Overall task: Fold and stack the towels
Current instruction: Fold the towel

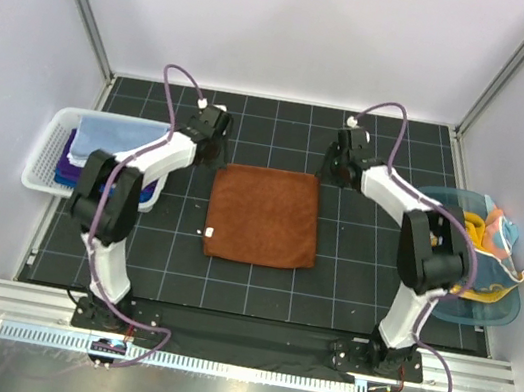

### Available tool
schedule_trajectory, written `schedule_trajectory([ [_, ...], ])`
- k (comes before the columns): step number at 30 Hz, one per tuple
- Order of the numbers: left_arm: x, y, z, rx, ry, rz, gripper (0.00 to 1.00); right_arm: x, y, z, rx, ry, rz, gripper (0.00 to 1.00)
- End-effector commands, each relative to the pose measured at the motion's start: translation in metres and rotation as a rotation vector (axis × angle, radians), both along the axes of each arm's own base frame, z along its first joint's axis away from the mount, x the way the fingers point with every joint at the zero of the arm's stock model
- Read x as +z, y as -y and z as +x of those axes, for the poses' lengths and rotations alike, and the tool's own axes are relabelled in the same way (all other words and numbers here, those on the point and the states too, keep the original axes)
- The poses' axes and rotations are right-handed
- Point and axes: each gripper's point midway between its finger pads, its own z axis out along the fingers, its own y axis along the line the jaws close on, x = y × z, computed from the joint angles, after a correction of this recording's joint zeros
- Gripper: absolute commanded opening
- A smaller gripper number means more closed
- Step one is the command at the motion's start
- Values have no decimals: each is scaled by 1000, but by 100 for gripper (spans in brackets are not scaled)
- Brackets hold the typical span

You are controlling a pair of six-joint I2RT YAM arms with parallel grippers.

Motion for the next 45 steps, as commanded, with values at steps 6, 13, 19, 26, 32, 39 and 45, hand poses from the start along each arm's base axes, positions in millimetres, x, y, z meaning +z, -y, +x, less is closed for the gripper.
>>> schedule_trajectory([
  [6,-33,10,52,-54,-10,-1,41,-20,-9,55,44,31,-40,38],
  [13,-52,8,51,-38,-35,-7,41,-46,3,51,21,-1,-80,41],
  [19,-60,9,50,-32,-47,-12,41,-43,8,52,12,9,-77,42],
  [26,-62,11,51,-34,-35,-46,42,-21,-1,55,41,67,-26,44],
  [32,-68,11,49,-25,-49,-54,39,-28,-9,55,80,34,-14,44],
  [39,-77,11,47,-23,-56,-54,33,-44,-6,52,73,-2,-26,37],
  [45,-79,12,51,-22,-46,-57,18,-45,-4,57,66,2,-34,18],
])
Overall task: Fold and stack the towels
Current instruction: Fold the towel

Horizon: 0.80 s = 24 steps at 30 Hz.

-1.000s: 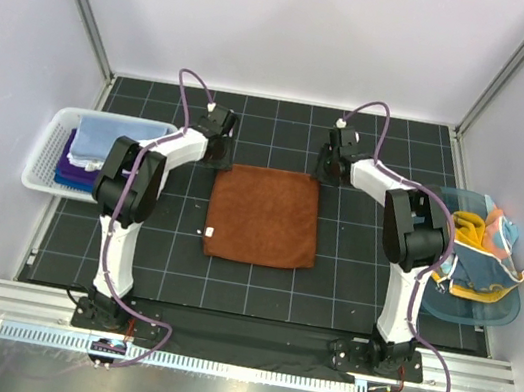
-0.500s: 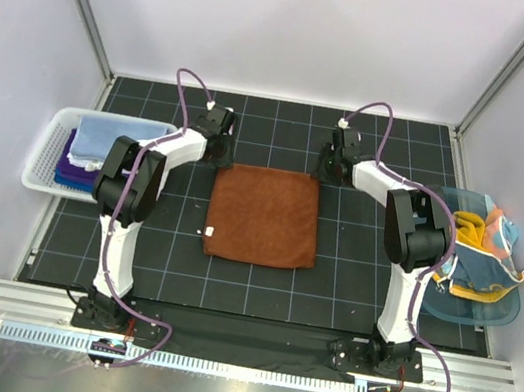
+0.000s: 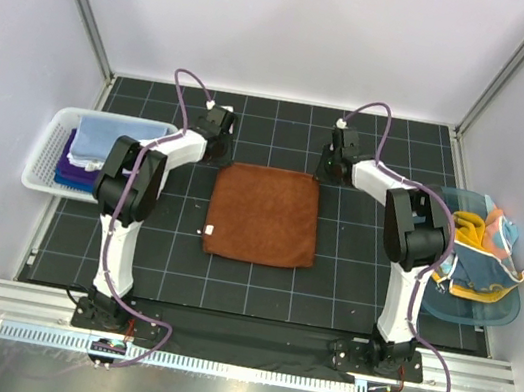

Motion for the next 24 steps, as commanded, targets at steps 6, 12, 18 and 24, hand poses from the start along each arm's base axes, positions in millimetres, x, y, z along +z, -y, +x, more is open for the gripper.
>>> schedule_trajectory([
  [6,-9,-8,13,35,34,27,6,16,-2,27,1,60,17,9],
  [12,18,-5,30,36,133,-15,0,28,7,39,-25,100,26,1],
  [18,65,0,44,17,250,-88,0,70,8,47,-30,206,62,1],
  [24,108,-1,38,-3,325,-125,0,108,5,42,-24,267,104,1],
])
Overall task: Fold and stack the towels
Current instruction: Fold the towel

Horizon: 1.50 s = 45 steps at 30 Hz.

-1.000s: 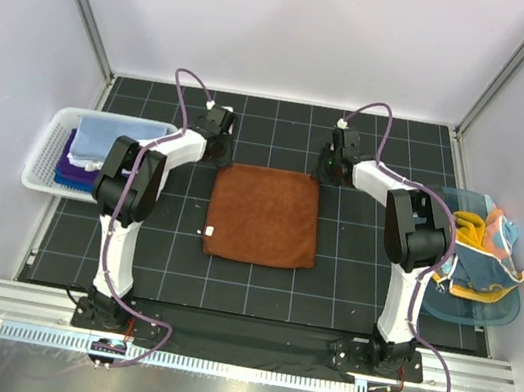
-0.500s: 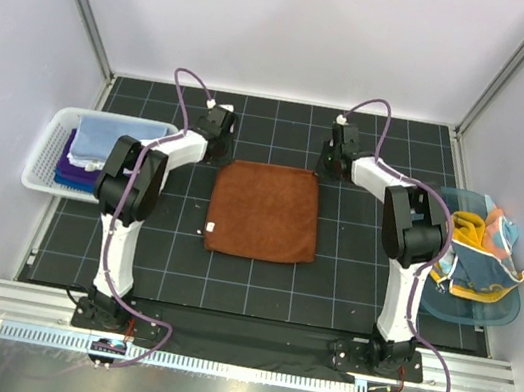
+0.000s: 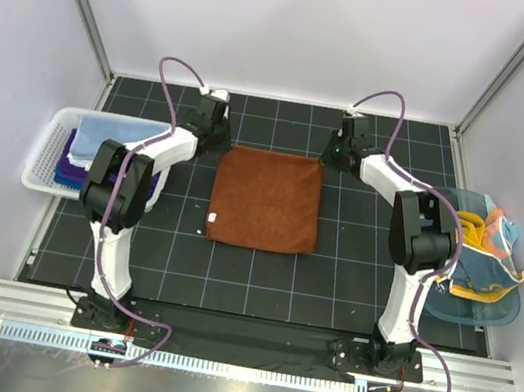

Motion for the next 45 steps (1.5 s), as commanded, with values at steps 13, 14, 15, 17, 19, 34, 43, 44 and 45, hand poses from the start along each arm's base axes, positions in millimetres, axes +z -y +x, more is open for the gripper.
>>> schedule_trajectory([
  [13,86,6,-59,-81,142,-197,0,84,-4,-70,23,151,100,1],
  [14,88,6,-64,-82,144,-203,0,73,-2,-80,25,130,94,1],
  [15,79,5,-74,-85,119,-208,0,72,-3,-87,29,122,95,1],
  [17,79,5,-83,-88,115,-222,0,69,-3,-98,28,116,84,1],
  [19,74,3,-98,-86,101,-226,0,67,-3,-112,25,111,83,1],
  [34,38,4,-157,-111,23,-224,0,36,9,-167,-10,55,56,1],
  [43,34,1,-169,-108,15,-228,0,25,12,-185,-5,36,60,1],
  [44,32,1,-170,-107,12,-227,0,23,12,-188,-3,31,59,1],
  [45,31,1,-171,-107,8,-227,0,22,11,-189,-1,30,60,1],
])
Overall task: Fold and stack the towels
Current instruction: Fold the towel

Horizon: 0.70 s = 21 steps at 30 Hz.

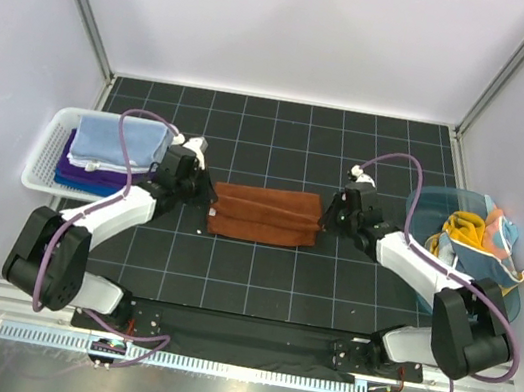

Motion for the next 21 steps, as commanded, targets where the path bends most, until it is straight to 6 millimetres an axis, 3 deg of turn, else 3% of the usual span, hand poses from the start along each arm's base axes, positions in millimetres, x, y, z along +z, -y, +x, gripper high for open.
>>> schedule_trajectory([
  [1,9,0,2,14,45,-19,0,9,0,3,-18,53,11,1],
  [12,2,1,-9,13,33,-24,3,-8,-3,-15,-3,26,15,1],
  [14,1,0,-12,12,34,-23,9,-6,-4,-18,1,32,21,5],
  [21,13,-1,-21,15,64,-36,29,11,-3,-25,10,65,39,35],
])
